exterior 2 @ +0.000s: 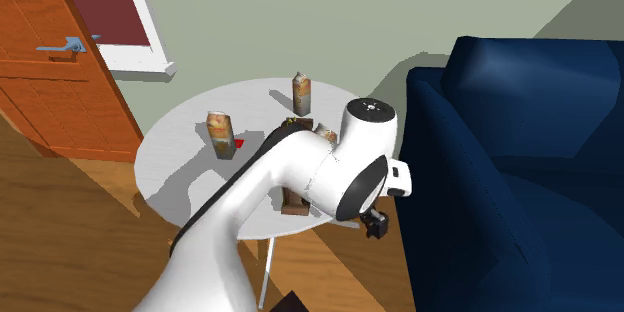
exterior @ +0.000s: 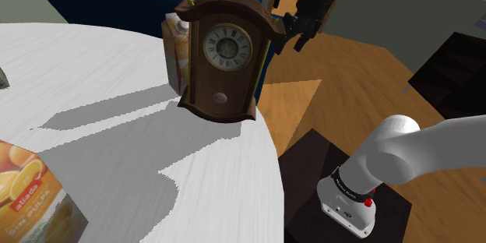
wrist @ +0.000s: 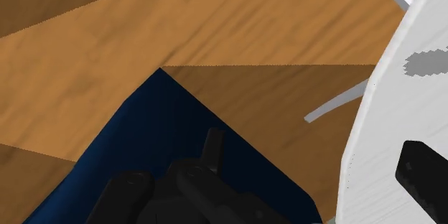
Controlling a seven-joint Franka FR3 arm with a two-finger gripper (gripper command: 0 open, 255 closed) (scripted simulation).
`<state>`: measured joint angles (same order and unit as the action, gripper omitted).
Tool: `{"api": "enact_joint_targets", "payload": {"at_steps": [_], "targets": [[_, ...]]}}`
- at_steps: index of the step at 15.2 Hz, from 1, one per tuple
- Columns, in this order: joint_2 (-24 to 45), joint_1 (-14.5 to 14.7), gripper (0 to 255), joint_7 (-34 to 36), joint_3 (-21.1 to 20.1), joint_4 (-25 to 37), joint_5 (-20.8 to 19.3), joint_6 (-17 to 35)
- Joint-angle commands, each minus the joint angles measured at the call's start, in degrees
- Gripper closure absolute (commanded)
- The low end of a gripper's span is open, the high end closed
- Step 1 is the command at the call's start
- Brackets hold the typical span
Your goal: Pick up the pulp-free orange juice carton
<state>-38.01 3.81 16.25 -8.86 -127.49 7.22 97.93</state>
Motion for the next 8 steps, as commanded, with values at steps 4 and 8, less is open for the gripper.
{"api": "enact_joint_targets", "payload": {"at_steps": [4,8], "targets": [[7.08,0.33,0,6.92,-6.54,7.73,-0.44,1.53],[13.44,0.12,0,12.54,-11.69,14.87,-2.47,2.04]]}}
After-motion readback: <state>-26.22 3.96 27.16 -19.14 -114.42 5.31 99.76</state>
